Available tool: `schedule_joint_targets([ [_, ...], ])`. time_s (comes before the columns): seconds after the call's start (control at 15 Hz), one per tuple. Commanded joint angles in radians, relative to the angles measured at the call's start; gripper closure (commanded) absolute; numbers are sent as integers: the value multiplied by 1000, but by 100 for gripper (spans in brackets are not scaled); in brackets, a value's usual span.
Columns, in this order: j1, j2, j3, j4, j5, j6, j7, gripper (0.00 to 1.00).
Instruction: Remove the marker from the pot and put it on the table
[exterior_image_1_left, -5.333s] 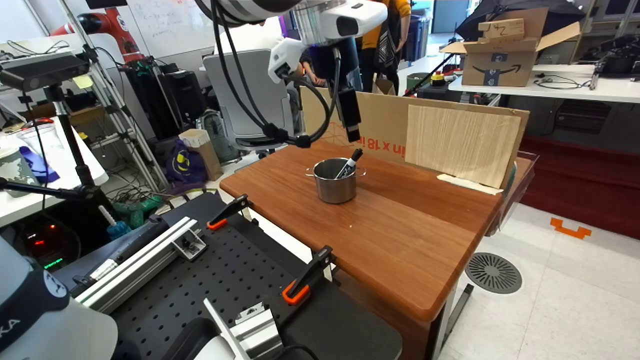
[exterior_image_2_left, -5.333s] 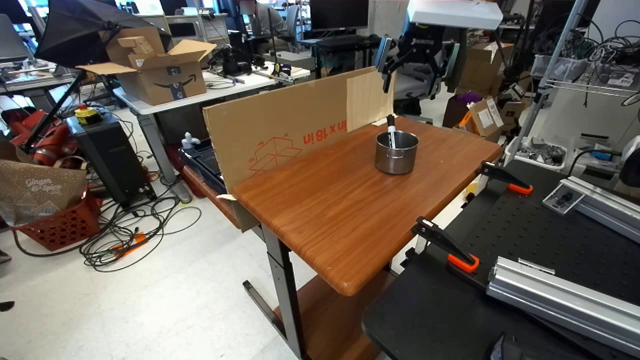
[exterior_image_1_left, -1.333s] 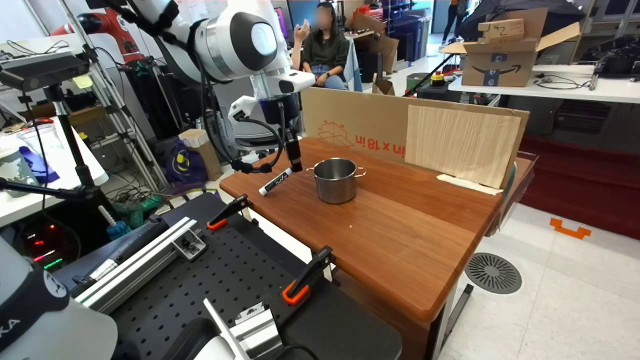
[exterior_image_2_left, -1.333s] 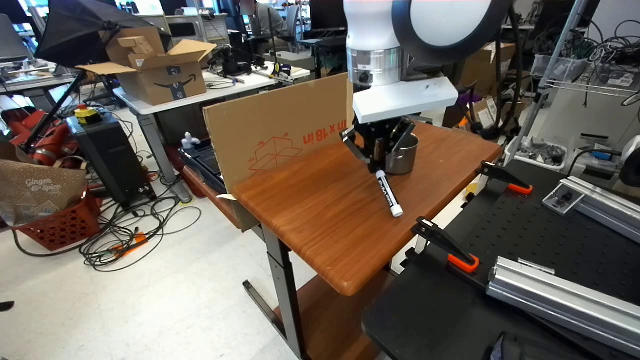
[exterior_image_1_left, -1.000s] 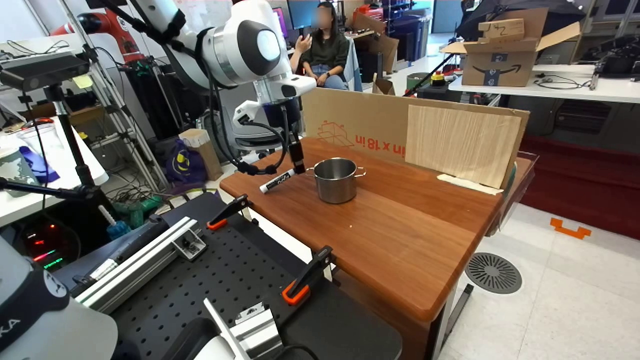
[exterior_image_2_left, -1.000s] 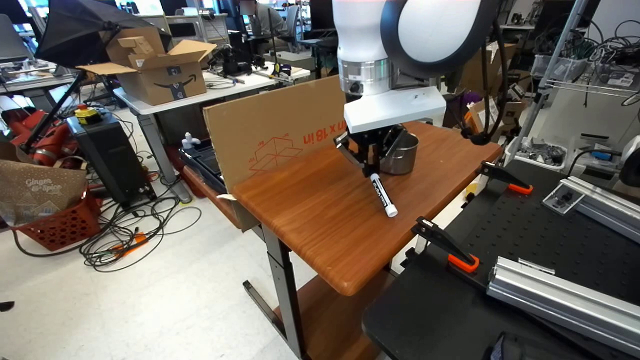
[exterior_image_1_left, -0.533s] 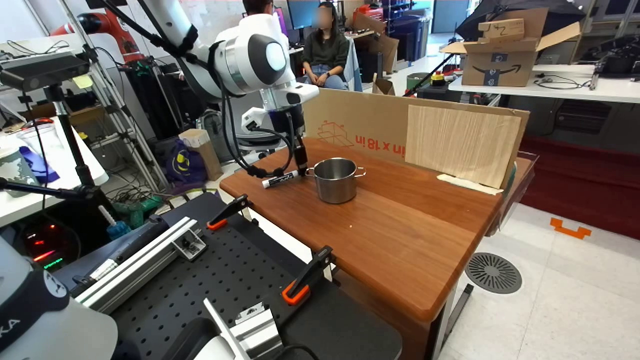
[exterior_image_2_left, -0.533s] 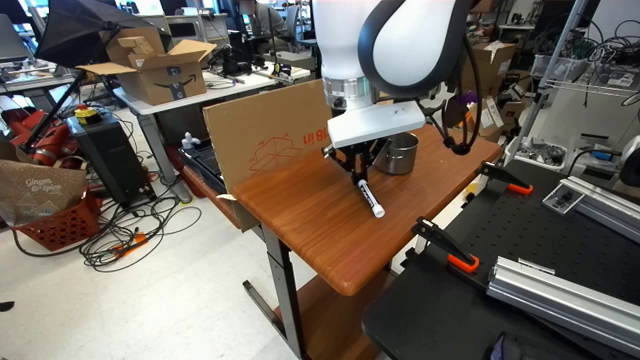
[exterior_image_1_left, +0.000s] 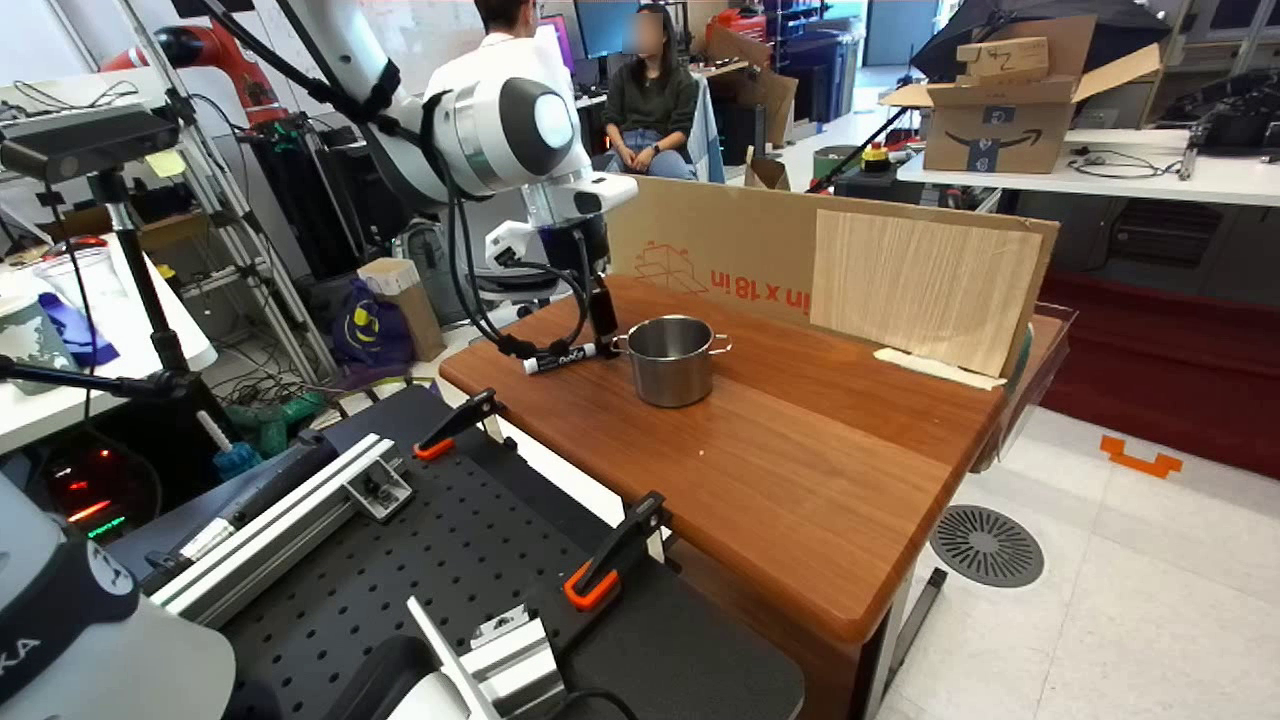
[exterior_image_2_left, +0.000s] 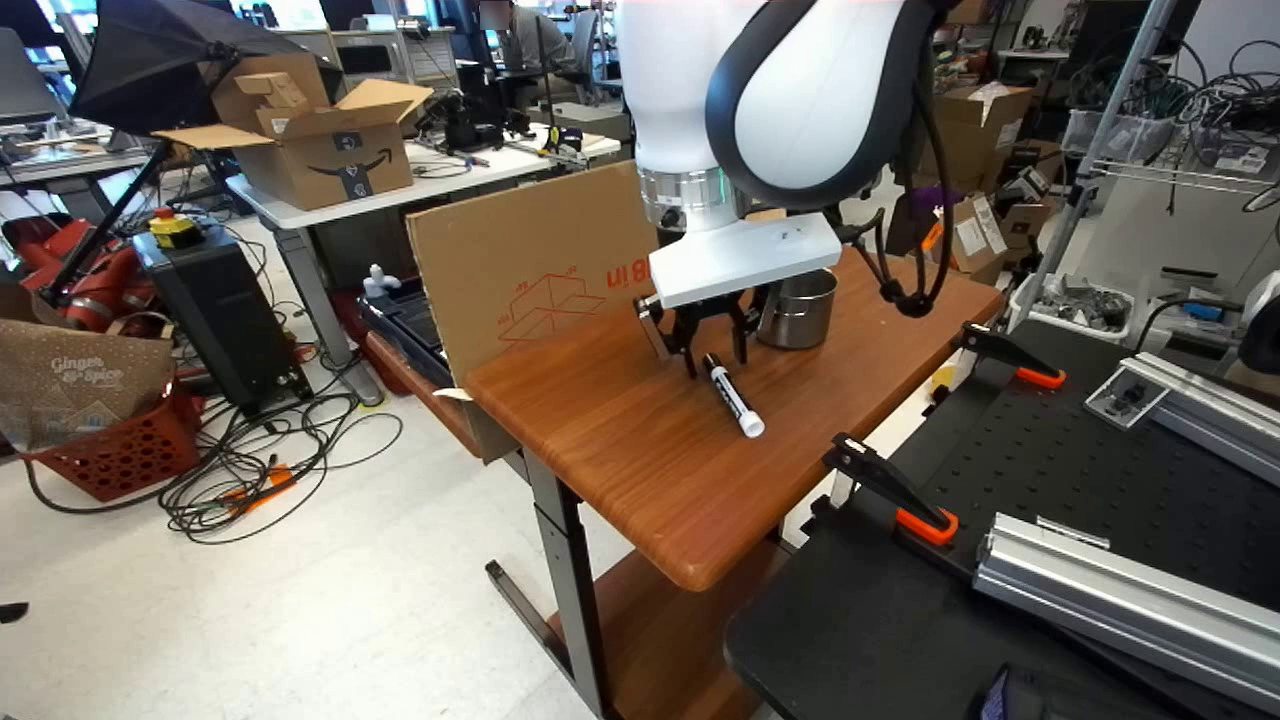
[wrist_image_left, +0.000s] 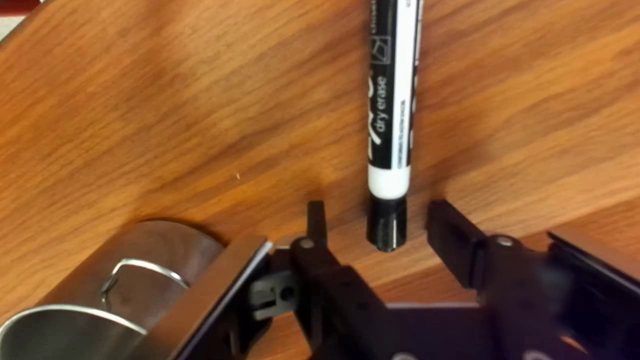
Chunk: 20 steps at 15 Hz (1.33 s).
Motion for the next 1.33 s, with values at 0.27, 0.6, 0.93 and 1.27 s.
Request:
schedule_joint_targets([
  [0.27,15,8,-10,29,19,-23,5,0],
  [0.6,-8,-37,15,20,57,-43,-24,0],
  [0.93,-37,-214,56,-57,106,-57,-84,0],
  [1.27,-33,-200,51,-31,72,-56,-51,0],
])
